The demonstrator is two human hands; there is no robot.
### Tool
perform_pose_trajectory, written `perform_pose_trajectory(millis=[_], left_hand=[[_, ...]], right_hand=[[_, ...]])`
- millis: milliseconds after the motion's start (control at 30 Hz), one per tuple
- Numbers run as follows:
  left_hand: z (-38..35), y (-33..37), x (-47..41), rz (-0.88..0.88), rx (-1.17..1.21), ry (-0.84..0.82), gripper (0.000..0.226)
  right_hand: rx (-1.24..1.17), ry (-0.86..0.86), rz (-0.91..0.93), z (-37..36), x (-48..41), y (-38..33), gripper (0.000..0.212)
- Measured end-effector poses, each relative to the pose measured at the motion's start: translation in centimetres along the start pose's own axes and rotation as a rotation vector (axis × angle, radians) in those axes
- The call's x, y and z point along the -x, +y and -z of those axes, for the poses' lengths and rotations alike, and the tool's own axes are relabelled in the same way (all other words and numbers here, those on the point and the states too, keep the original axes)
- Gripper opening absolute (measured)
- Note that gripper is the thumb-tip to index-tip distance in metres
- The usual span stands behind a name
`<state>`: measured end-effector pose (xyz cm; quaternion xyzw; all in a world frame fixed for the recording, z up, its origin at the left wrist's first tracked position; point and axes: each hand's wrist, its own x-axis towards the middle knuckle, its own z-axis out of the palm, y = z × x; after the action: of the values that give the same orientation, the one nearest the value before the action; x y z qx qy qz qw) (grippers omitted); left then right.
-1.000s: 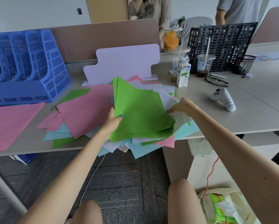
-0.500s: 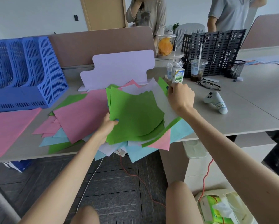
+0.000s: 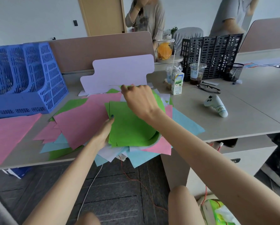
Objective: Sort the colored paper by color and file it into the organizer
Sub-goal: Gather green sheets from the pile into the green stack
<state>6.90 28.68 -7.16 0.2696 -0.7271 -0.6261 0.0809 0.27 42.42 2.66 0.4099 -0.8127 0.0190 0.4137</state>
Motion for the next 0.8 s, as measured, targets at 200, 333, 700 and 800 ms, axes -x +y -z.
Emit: perform_pose_trajectory(millis=[200,333,700,800], left_hand=[[0.8,0.0,-1.0,0.043,0.176,0.035,0.056],[0.8,0.0,-0.7,0.064,0.324,-0.078,0.080],[0.4,-0.6,-1.1,0.054,0.087,0.059,0.037],[0.4,-1.0,-1.6,0.032,0.028,0.111,0.040]], right_hand=[[-0.179,0.336,-0.132,1.1,-2.6,0.0,0.036],[-0.253,0.244,-0.324,0.4,-4.7,1.3,0.007],[-0.887,-0.054,-1.061,-7.7,1.2,4.8,0.022],[-0.865,-0.134,-1.141,-9.4,3.7,4.8,0.022]])
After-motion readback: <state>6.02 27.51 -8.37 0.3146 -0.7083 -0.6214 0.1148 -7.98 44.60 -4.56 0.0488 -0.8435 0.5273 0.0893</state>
